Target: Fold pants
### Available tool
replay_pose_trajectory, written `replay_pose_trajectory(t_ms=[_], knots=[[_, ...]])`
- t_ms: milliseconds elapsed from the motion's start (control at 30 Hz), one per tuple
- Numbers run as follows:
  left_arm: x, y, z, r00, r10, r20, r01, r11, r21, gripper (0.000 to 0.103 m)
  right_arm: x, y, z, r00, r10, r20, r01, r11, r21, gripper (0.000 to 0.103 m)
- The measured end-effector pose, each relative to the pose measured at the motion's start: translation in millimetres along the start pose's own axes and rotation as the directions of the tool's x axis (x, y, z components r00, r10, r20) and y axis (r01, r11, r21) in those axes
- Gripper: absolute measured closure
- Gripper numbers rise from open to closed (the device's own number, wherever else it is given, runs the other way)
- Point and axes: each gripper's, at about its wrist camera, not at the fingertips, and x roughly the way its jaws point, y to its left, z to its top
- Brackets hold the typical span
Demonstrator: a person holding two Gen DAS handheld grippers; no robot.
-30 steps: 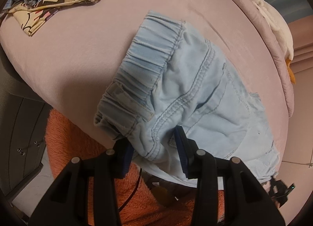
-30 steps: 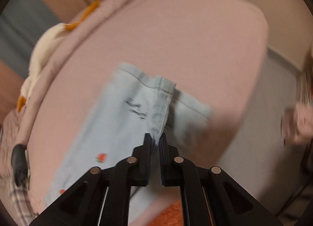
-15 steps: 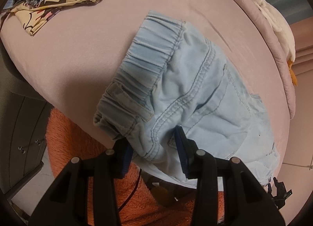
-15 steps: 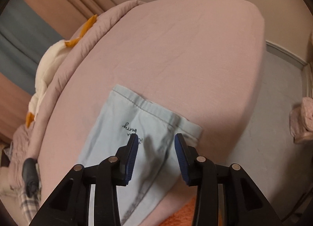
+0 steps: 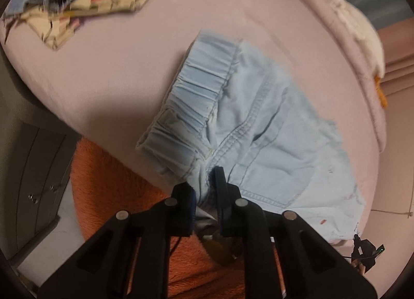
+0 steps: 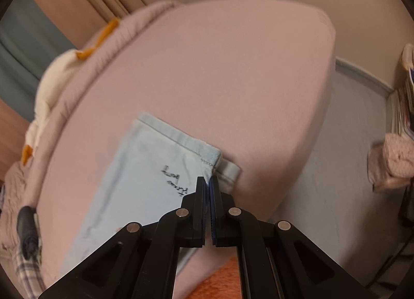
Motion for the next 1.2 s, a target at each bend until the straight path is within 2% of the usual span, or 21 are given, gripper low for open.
replay_pose_trajectory(t_ms=[100,400,733,1200], knots=[[13,-2,1,0.999,0.040,-0.006,-0.040,0.999,0.034,0.085,16,-8,-6,0.999,-0.034,-0.042,0.034,0.999,0.003,0.099],[19,-14,1,0.996,0.094,0.003,-0.094,0.994,0.062,0.083,20,3,-7,0.996,-0.082,-0.032,0.081,0.996,-0.034,0.099],[17,-9,10,0.997,0.057,-0.045,-0.056,0.998,0.038,0.083,21,6,-8,0.994,-0.104,-0.009,0.104,0.993,-0.049,0.099],[25,-1,13,0.998,0.038,-0.042,-0.037,0.999,0.018,0.083,22,10,-12,0.992,-0.126,0.012,0.126,0.989,-0.072,0.099]])
